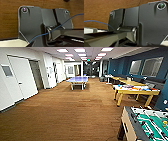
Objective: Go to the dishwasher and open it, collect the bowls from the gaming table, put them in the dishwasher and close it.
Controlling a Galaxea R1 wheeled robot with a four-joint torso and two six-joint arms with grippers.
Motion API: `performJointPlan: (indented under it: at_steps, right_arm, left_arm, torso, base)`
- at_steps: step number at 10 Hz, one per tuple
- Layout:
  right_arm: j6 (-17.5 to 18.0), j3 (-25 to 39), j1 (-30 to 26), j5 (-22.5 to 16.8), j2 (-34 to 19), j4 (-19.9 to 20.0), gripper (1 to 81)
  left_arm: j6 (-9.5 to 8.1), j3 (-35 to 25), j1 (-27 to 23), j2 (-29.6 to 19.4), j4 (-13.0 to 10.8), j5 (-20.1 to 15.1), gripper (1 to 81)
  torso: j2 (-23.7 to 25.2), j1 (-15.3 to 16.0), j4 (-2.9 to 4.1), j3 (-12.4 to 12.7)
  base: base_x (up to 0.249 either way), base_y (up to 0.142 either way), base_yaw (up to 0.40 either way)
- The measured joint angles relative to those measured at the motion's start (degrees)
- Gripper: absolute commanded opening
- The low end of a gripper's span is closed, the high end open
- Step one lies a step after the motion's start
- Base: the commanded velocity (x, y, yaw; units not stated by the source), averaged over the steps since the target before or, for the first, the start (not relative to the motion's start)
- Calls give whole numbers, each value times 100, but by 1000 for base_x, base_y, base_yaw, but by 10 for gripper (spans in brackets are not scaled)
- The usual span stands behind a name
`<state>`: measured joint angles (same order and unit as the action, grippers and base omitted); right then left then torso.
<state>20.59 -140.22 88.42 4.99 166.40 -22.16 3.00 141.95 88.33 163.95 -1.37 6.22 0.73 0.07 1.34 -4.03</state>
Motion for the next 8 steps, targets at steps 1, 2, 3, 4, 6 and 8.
performJointPlan:
  at_steps: [1,2,3,4,6,8]
  right_arm:
    - [-1,0,0,0,-5,0,811]
    - [0,-2,0,0,-6,0,811]
    - [0,-2,0,0,-11,0,811]
    - [0,-2,0,0,-17,6,811]
    - [0,-5,2,5,-16,9,811]
    - [0,-6,63,2,-17,12,811]
  left_arm:
    - [2,0,0,18,-4,0,811]
    - [2,0,0,52,-12,-7,811]
    - [5,0,-2,94,-17,-7,811]
    - [5,-2,0,124,-21,-2,811]
    - [5,0,1,145,-23,-7,811]
    - [20,2,15,195,-26,-2,811]
  torso:
    - [0,0,0,0]
    - [0,0,0,0]
    - [0,0,0,0]
    - [0,0,0,0]
    - [0,0,0,0]
    - [0,-2,0,0]
  base:
    - [164,0,0]
    - [164,0,0]
    - [157,0,0]
    - [142,0,0]
    - [150,0,0]
    - [159,0,0]
